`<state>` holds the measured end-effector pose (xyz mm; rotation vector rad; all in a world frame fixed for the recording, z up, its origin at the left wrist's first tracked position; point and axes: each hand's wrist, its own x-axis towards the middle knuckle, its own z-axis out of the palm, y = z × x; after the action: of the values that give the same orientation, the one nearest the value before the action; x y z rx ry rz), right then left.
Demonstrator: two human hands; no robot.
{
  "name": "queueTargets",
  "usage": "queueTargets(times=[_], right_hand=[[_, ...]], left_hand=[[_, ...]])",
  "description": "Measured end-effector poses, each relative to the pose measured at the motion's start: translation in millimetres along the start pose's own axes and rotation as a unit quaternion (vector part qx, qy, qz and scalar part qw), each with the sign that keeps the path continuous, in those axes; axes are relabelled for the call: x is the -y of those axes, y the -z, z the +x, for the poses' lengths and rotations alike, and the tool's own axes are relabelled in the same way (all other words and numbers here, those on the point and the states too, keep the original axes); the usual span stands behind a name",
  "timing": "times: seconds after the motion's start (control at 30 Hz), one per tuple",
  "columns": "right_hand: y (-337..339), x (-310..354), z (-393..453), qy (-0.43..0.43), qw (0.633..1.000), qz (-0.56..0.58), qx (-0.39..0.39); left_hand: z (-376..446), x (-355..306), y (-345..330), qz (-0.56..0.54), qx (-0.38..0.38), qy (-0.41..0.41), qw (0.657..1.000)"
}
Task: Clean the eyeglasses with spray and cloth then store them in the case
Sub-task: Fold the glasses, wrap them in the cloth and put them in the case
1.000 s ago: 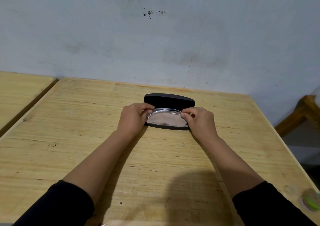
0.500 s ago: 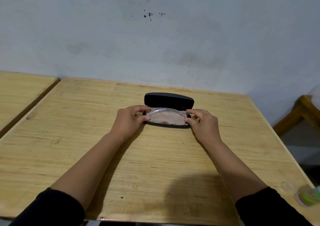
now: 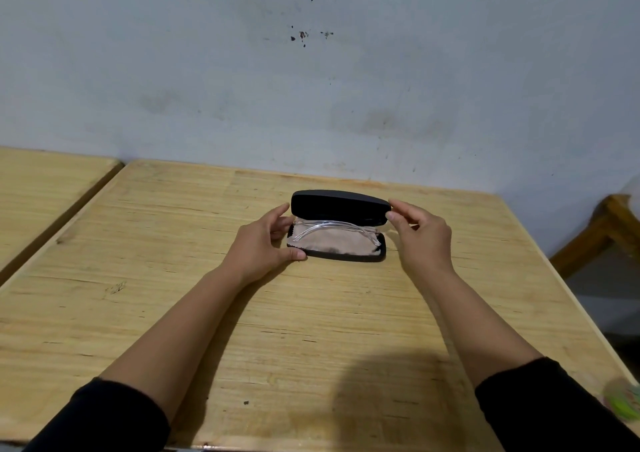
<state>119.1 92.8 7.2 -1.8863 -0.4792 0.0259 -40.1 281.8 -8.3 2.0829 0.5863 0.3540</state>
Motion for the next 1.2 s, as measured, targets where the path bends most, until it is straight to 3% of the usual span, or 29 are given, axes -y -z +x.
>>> queueTargets(times=[0.43, 0.8, 1.2], right_hand=[[4.2, 0.1, 4.2, 0.029, 0.999, 0.007, 0.026], [6.9, -14.9, -10.4, 0.165, 0.984, -0.065, 0.012], [12.3, -16.7, -21.6, 0.104, 0.994, -0.011, 0.029]], left_hand=[[0.8, -1.5, -0.5, 0.001, -0.009, 0.017, 1.000], [-3.2, -5.1, -0.8, 0.006, -0.020, 0.003, 1.000], [-3.5, -3.6, 0.1, 0.022, -0.035, -0.002, 0.999]])
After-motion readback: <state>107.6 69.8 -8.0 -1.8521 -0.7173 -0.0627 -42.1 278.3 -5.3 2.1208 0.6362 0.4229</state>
